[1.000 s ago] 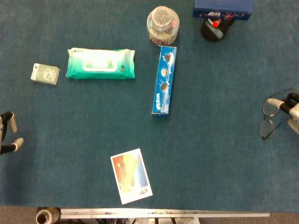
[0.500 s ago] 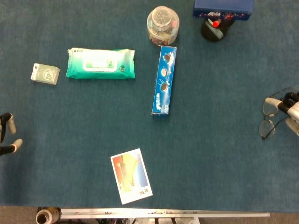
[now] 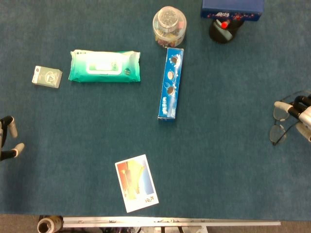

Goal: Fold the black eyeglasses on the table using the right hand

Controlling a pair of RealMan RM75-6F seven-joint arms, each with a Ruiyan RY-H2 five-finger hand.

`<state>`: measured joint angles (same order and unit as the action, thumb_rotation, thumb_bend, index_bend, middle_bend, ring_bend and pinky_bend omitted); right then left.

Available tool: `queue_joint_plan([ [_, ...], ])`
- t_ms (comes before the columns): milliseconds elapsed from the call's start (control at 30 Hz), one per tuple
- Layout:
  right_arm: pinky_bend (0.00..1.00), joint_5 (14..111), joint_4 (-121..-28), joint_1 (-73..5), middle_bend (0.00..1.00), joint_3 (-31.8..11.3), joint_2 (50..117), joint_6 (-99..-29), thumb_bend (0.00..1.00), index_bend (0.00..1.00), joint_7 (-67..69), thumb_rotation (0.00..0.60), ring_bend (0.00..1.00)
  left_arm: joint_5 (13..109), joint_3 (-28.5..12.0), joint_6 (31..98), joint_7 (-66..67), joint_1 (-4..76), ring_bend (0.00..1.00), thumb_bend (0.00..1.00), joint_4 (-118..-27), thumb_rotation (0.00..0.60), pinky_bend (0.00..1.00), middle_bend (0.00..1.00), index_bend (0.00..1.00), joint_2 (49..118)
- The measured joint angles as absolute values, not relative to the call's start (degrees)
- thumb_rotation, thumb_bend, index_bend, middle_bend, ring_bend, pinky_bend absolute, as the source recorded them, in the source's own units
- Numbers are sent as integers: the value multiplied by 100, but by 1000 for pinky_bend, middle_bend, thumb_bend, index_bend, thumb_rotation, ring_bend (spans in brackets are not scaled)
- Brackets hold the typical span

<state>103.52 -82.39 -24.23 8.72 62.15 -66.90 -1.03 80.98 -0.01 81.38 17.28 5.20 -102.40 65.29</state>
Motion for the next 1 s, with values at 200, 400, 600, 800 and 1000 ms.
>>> queue_joint_plan([
  [200,370,10414,-8229,-2472,377,828,6288,-6734,475,176,-89,600,265,8092,8,8145,1709,504,1000,51,-10228,600,985,845,617,6533],
  [400,370,10432,-8131,-2549,377,803,6408,-6657,476,176,-71,600,265,8079,23,8162,1655,471,1000,51,-10199,600,985,845,616,6525],
  [600,370,10388,-8037,-2582,377,779,6494,-6615,475,176,-47,600,265,8071,39,8155,1597,451,1000,51,-10169,600,985,845,617,6511],
  [800,370,10361,-7872,-2617,377,768,6628,-6572,475,176,22,600,265,8082,38,8145,1583,454,1000,50,-10162,600,985,845,617,6510],
  [1000,370,10329,-7695,-2630,377,774,6742,-6560,476,176,113,600,265,8071,40,8133,1582,450,1000,51,-10163,600,985,845,617,6494],
])
